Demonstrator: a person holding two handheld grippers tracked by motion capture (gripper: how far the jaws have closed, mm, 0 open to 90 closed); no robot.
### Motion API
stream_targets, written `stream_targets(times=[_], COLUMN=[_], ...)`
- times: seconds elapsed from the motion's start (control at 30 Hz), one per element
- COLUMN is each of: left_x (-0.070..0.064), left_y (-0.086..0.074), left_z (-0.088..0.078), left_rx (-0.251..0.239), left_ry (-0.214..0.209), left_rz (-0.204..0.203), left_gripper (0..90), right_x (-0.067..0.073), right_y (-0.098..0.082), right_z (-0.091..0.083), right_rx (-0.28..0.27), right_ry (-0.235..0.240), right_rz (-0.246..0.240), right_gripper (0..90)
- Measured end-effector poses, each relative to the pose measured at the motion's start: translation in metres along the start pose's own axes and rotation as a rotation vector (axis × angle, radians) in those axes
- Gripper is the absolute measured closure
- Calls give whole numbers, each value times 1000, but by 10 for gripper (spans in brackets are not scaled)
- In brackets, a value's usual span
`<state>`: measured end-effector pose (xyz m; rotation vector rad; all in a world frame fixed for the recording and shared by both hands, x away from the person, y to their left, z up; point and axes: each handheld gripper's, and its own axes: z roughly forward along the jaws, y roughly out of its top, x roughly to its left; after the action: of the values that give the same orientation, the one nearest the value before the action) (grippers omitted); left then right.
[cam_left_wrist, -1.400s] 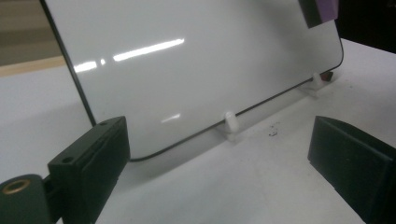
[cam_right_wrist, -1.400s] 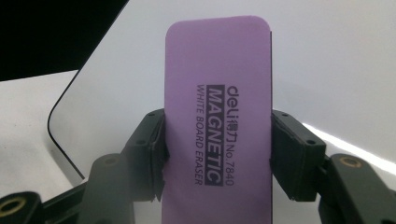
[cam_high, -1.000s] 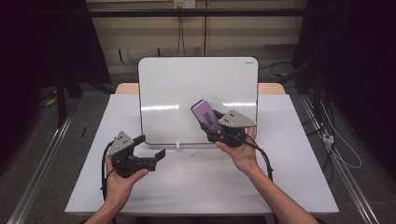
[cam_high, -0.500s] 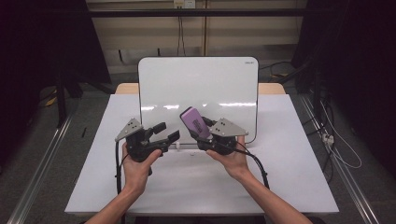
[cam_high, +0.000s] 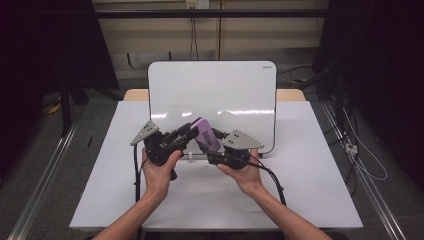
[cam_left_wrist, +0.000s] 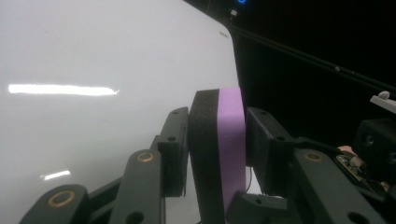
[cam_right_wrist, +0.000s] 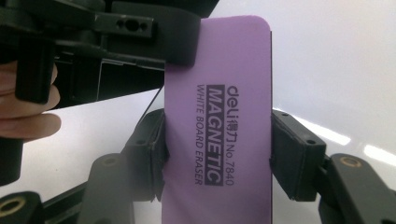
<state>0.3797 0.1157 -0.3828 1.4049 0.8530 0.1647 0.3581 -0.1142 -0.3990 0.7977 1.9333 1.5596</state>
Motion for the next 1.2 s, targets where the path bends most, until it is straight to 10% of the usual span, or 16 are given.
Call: stream_targets(times=[0.27,0.5,0.77,1.2], left_x=[-1,-5,6,9], left_y=[-5,0,16,31], left_z=[2,1,-15,-30], left_rx=[15,54,145,320], left_ry=[2,20,134,355], left_rz=[-33,21,123,396], left_gripper=[620,641,649,656], right_x=[0,-1,-13,-48], right_y=[-2,-2,-6,-29], right_z=[2,2,-10,-73], right_rx=[-14,0,98,151], right_ry=[2,24,-3,-205], right_rz=[41,63,78,86], right_gripper=[412,399,183,84])
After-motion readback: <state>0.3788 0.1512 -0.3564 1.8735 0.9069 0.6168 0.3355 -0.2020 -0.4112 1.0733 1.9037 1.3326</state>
